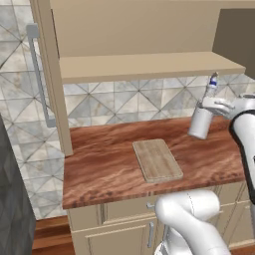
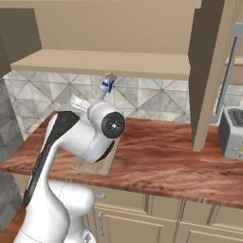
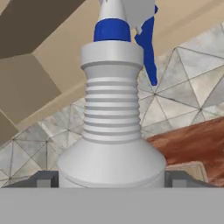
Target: Grab the spray bottle from the cabinet, then place it next to the cutting board for sanitizing. Then grab the dish brush from the countertop next to the sink and place it next to the cutting board.
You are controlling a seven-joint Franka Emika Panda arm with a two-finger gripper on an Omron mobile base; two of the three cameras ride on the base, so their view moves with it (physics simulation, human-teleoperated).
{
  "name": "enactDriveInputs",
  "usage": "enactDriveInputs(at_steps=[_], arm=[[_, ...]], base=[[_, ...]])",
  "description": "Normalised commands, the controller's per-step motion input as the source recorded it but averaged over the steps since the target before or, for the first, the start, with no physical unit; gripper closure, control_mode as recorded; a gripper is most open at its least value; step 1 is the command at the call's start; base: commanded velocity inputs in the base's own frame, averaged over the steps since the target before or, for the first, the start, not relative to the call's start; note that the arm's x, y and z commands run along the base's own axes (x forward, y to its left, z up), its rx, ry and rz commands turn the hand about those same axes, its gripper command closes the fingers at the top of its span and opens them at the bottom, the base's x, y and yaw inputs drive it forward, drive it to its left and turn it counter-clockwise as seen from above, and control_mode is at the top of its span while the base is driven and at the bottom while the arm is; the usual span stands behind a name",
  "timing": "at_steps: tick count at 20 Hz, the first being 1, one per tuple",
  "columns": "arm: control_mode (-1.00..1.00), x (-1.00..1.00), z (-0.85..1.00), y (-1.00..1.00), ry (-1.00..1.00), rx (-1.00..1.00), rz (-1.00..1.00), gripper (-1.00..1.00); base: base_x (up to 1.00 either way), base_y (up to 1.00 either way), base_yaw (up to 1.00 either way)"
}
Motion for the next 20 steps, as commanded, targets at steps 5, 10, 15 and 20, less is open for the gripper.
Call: enactDriveInputs(at_steps=[5, 10, 15, 20], arm=[[-1.0, 0.11, -0.92, 0.0, -0.21, -0.18, 0.91, 1.0], [-1.0, 0.37, -0.6, -0.07, -0.21, -0.11, 0.7, 1.0], [-1.0, 0.38, -0.26, -0.38, -0.17, -0.03, 0.33, 1.0], [-1.0, 0.5, -0.41, -0.4, -0.08, 0.0, 0.15, 1.0]], base=[[0.0, 0.0, 0.0], [0.0, 0.0, 0.0], [0.0, 0.0, 0.0], [0.0, 0.0, 0.0]])
